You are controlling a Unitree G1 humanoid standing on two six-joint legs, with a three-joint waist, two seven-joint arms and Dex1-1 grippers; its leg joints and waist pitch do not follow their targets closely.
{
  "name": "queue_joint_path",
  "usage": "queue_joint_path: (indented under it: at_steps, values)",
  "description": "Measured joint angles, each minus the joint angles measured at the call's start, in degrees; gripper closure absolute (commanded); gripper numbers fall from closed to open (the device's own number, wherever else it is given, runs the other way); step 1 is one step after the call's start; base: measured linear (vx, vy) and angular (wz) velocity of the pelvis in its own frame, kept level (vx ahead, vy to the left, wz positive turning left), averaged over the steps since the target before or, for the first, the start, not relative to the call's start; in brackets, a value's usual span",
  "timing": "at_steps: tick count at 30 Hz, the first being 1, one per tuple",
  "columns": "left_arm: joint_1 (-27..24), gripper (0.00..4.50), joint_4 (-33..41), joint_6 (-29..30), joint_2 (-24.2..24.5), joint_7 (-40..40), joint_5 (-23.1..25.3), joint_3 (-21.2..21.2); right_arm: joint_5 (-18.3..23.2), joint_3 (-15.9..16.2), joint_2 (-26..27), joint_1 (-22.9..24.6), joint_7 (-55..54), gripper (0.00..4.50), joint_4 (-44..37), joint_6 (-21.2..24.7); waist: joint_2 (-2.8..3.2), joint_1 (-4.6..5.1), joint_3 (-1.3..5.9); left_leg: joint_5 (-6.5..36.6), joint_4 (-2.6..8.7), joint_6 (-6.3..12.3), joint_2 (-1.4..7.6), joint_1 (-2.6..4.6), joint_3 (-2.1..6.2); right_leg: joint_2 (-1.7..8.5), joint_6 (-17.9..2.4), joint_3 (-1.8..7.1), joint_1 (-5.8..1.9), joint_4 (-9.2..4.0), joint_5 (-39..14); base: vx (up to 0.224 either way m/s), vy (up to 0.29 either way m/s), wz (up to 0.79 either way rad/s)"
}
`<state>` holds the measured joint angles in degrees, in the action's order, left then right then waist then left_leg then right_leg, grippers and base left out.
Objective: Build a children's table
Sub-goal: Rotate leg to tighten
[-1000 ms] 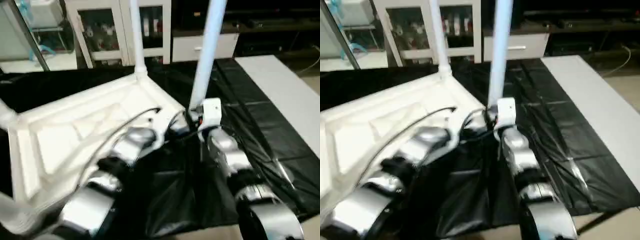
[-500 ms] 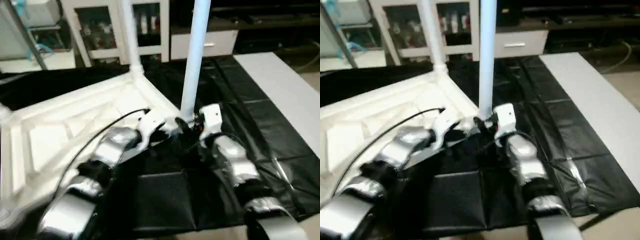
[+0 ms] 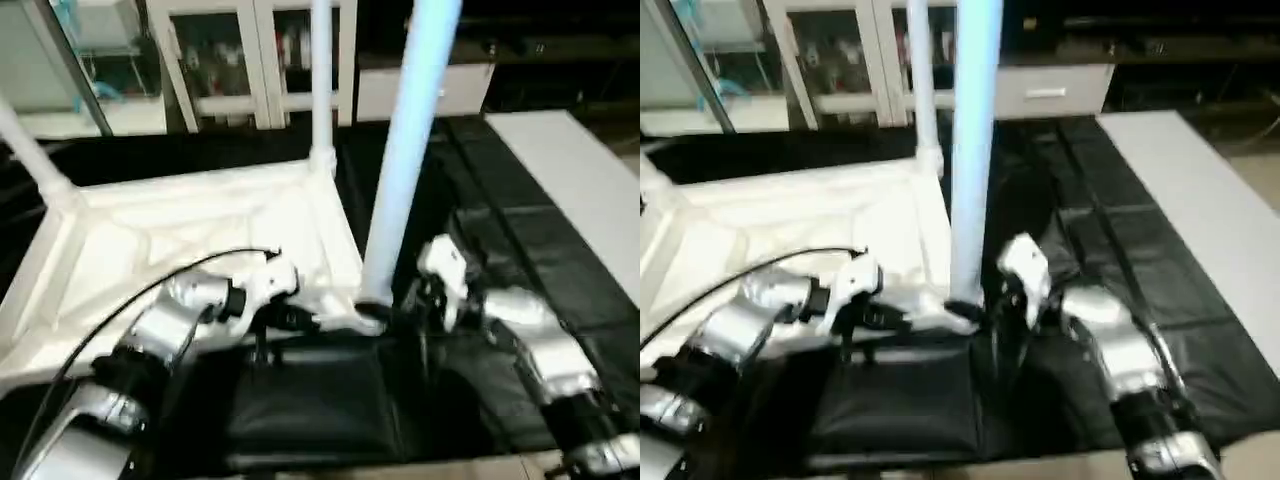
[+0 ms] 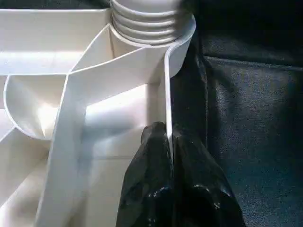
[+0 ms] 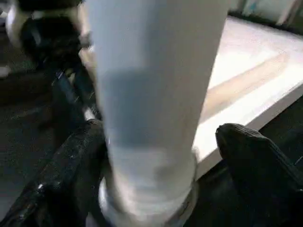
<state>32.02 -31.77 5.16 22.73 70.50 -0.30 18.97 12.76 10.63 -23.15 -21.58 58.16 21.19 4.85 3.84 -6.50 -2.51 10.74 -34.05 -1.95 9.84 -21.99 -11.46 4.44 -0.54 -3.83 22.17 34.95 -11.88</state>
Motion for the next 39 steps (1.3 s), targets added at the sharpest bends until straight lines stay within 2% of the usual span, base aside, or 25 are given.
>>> queue_joint_path:
  at_steps: [3,11,12,14,19,24,29,33,37,39]
  values:
    - [-0.2,4.5,1.0,0.9,0.3,0.2,0.0,0.0,-0.2,1.1,0.0,0.3,0.6,0.54,-0.2,1.1,-0.03,0.07,-0.02,0.0,0.01,0.0,0.01,-0.02,0.0,0.0,0.0,-0.01,0.04,0.01,0.0,0.0,0.0,0.0]
    - [-0.6,4.5,2.3,2.1,0.3,0.3,0.0,0.1,-1.2,1.1,1.0,-1.3,0.5,0.7,-0.1,1.4,-0.03,-0.1,-0.02,0.0,0.01,0.0,0.0,-0.14,0.0,0.0,0.0,-0.02,0.11,-0.01,0.0,0.0,0.0,0.0]
    - [-0.7,4.5,2.7,2.3,0.4,0.3,0.0,0.0,-1.2,1.1,1.1,-1.3,0.5,0.98,-0.1,1.5,-0.03,-0.09,-0.02,0.0,0.01,0.0,0.0,-0.14,0.0,0.0,0.0,-0.02,0.11,0.0,0.0,0.0,0.0,0.0]
    - [-1.0,4.5,3.3,2.5,0.5,0.4,0.0,0.1,-1.2,1.1,1.0,-1.3,0.6,1.05,0.3,1.8,-0.03,-0.09,-0.02,0.0,0.0,0.0,0.0,-0.14,-0.01,0.0,0.0,-0.02,0.11,-0.01,0.0,0.0,0.0,0.0]
    - [-1.1,4.5,3.6,3.1,0.6,0.6,0.0,0.1,-1.2,1.1,1.3,-1.3,1.0,1.54,0.4,2.0,-0.03,-0.07,-0.02,0.0,0.0,0.0,0.0,-0.13,0.0,0.0,0.0,-0.01,0.1,0.01,0.0,0.0,0.0,0.0]
    - [-1.1,4.5,3.6,3.2,0.6,0.7,0.0,0.1,-1.2,1.1,1.4,-1.3,1.1,1.77,0.4,2.0,-0.02,-0.05,-0.01,0.0,0.0,0.0,0.0,-0.13,0.0,0.0,0.0,-0.02,0.1,0.01,0.0,0.0,0.0,0.0]
    - [-1.1,4.5,3.6,3.4,0.6,0.6,0.0,0.0,-1.4,1.0,2.3,-1.3,0.2,1.8,0.8,1.7,-0.03,0.04,-0.01,0.0,-0.01,0.0,0.0,-0.09,0.0,0.0,0.0,-0.02,0.09,0.03,0.0,0.0,0.0,0.0]
    - [0.3,4.5,0.6,3.8,-1.7,-5.4,1.4,-1.8,-2.3,-2.0,8.9,-2.7,-11.8,1.81,6.3,0.1,-0.14,1.14,0.05,0.0,-0.07,-0.07,0.01,0.03,0.0,-0.01,-0.1,0.02,0.07,0.17,0.1,0.0,0.0,0.0]
    - [5.4,4.5,-7.5,5.5,-9.9,-19.2,3.5,-3.4,-2.9,-7.6,15.5,-7.4,-29.1,1.81,14.4,1.1,-0.21,1.76,0.01,-0.1,-0.22,-0.11,-0.02,0.2,0.0,0.0,-0.2,0.07,-0.15,0.01,0.2,0.0,0.0,0.0]
    - [7.4,4.5,-9.8,7.0,-13.1,-24.3,4.3,-3.4,-3.6,-9.3,17.1,-10.0,-35.2,1.82,17.4,1.2,-0.22,1.86,0.01,-0.1,-0.25,-0.11,-0.08,0.2,-0.01,0.06,-0.2,0.11,-0.17,-0.06,0.2,0.0,0.0,0.0]
